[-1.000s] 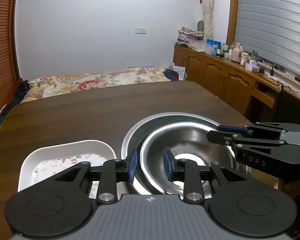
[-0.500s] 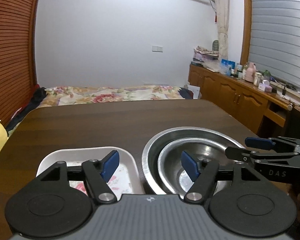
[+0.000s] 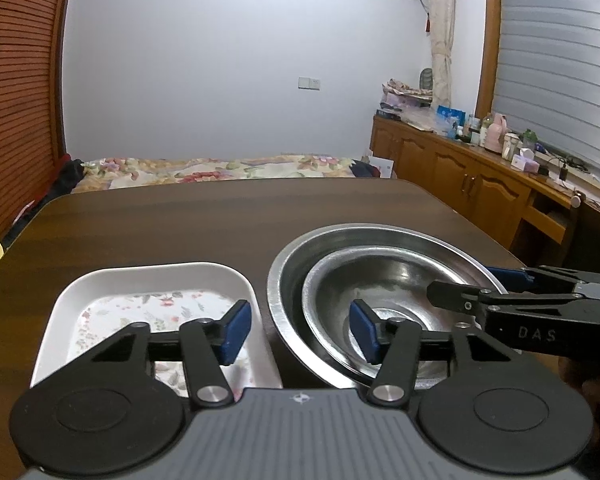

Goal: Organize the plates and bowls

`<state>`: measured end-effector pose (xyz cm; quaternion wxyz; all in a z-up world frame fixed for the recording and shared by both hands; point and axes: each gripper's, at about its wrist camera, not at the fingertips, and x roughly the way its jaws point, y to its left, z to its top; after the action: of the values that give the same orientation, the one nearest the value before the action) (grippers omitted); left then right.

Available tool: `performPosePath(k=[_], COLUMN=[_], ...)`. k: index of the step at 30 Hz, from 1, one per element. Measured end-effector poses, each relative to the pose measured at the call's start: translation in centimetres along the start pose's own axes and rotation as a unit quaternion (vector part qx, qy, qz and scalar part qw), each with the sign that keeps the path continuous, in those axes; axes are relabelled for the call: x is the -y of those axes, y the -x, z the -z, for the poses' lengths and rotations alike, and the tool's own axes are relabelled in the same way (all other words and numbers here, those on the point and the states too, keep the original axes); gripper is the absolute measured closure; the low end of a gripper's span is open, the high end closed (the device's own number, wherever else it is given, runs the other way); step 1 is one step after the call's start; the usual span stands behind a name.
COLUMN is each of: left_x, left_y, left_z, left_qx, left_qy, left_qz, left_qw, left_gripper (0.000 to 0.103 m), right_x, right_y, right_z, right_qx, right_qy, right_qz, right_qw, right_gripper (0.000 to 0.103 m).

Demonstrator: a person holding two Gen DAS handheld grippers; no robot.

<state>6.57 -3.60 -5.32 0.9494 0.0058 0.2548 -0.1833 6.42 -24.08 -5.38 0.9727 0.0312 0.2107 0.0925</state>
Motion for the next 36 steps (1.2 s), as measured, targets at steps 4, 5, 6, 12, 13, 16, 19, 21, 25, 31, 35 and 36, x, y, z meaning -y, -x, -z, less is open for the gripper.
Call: performPosePath(k=[4,5,6,12,13,16,19,21,25,31,35,36], left_x=[0.0,-0.1,0.0,0.2,0.2,0.1,0.1,0.2,0.1,0.2,0.2,0.3], left_y=[-0.3,-0.4,-0.5,-0.9,-1.0,-1.2,-1.4,-1.4,-1.6,-1.3,-1.0,-0.9], left_z=[0.1,0.1,0.1,0.1,0.0,-0.2,-0.3,-0.2,-0.1,0.2,0.2,0.3], left_qx=[-0.005,-0.007,-0.008,-0.013,-0.013,-0.015,-0.015,-0.017,-0.02,-0.012,-0.005,-0.005], left_qy=[0.001,0.001,0.0,0.001,0.0,0.002,0.002,0.002,0.002,-0.003,-0.005,-0.005], left_qz=[0.001,0.001,-0.001,-0.002,-0.003,-0.004,-0.004,-0.006,-0.008,-0.011,-0.006,-0.001], left_qw=[1.0,1.0,1.0,0.9999,0.9999,0.9999,0.9999,0.9998,0.9998,0.9999,1.0,1.0], left_gripper=[0.05,0.05,0.05,0.052,0.052,0.053,0.054,0.055,0.055,0.059,0.064,0.066], right_x=[0.2,0.2,0.3,0.7,0.7,0.8,0.7,0.7,0.6,0.5,0.3,0.4], right_y=[-0.2,-0.2,-0.3,-0.5,-0.5,-0.7,-0.7,-0.7,-0.7,-0.7,-0.7,-0.7], right_z=[0.1,0.1,0.1,0.1,0.1,0.2,0.2,0.3,0.4,0.7,0.6,0.7], right_qx=[-0.002,-0.003,-0.003,-0.005,-0.005,-0.007,-0.008,-0.007,-0.007,-0.01,-0.008,-0.006], right_qy=[-0.011,-0.013,-0.015,-0.026,-0.027,-0.03,-0.032,-0.032,-0.032,-0.04,-0.038,-0.038], right_qz=[-0.005,-0.006,-0.008,-0.015,-0.015,-0.017,-0.022,-0.022,-0.025,-0.029,-0.031,-0.033], right_qw=[1.0,1.0,1.0,1.0,0.999,0.999,0.999,0.999,0.999,0.999,0.999,0.999], right_gripper=[0.039,0.039,0.039,0.039,0.039,0.041,0.046,0.052,0.057,0.059,0.062,0.063])
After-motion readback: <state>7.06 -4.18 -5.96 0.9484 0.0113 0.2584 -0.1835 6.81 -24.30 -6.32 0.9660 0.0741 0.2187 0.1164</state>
